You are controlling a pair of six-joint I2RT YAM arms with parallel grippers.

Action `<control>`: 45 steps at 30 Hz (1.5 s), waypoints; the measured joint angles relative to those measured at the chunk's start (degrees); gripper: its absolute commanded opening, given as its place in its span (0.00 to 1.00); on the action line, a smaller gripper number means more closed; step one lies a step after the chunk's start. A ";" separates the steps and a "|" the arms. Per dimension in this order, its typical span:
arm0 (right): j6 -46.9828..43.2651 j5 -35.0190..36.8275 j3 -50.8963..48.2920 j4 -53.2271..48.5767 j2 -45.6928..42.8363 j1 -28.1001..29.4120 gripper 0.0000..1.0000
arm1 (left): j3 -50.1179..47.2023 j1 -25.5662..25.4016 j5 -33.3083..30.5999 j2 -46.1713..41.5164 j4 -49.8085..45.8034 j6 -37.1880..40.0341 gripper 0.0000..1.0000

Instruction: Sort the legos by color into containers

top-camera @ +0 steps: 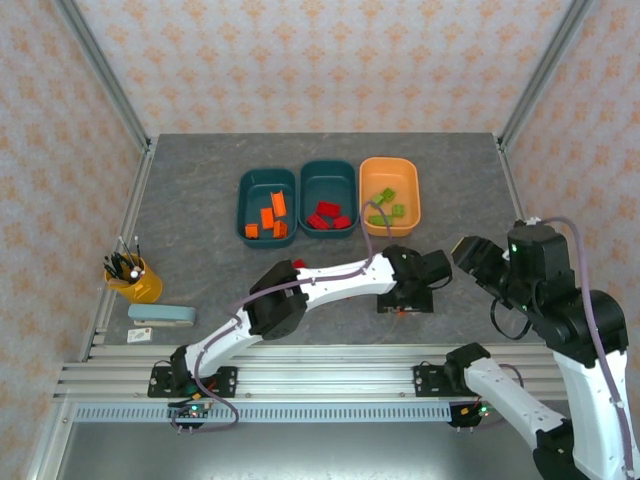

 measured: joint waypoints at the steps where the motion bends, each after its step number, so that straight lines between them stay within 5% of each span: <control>1: -0.11 0.20 0.04 0.00 -0.13 0.00 0.66 | 0.57 -0.02 -0.04 0.42 -0.22 -0.42 0.72; 14: -0.35 0.55 0.15 0.00 -0.04 0.00 0.66 | 6.01 0.04 -0.44 5.16 -3.72 -3.74 0.51; 19: -0.35 0.57 0.15 0.00 -0.07 0.00 0.66 | 6.78 0.04 -1.09 5.97 -4.83 -3.56 0.36; 32: -1.09 -0.31 -0.83 0.04 0.09 0.00 0.66 | 7.08 1.03 -4.90 5.60 -6.32 -0.59 0.28; 38: -2.58 -1.86 -0.59 0.48 2.45 0.00 0.65 | 3.96 5.27 -8.85 0.35 -8.26 2.08 0.28; 45: -3.58 -7.85 -0.98 5.81 8.50 0.02 0.63 | -4.79 16.70 -12.24 -16.48 -9.18 7.04 0.28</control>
